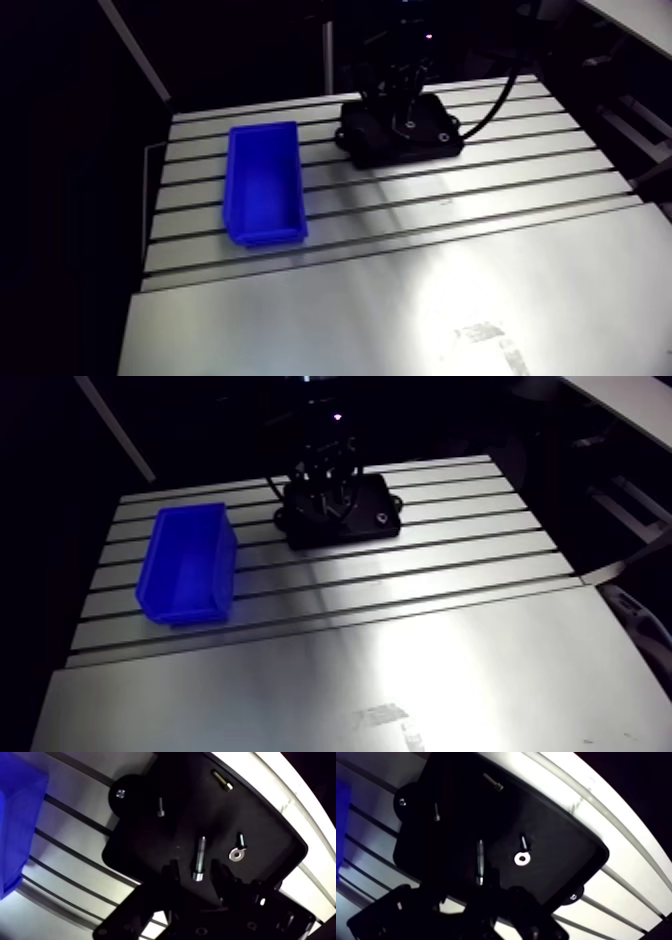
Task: Pick up the M10 bolt from the tray and put it into the blue bin.
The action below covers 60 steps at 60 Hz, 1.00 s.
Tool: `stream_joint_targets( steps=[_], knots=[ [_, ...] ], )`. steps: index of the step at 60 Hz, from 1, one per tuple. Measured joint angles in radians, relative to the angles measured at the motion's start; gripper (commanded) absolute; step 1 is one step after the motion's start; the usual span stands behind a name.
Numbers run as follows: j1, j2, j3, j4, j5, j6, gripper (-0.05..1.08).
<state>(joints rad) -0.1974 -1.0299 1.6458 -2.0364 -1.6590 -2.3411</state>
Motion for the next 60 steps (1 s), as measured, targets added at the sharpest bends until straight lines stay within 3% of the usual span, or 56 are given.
stream_joint_targets(
  steps=[60],
  knots=[
    [-0.005,0.026,0.011,-0.037,-0.001,0.000,0.58]
  ],
)
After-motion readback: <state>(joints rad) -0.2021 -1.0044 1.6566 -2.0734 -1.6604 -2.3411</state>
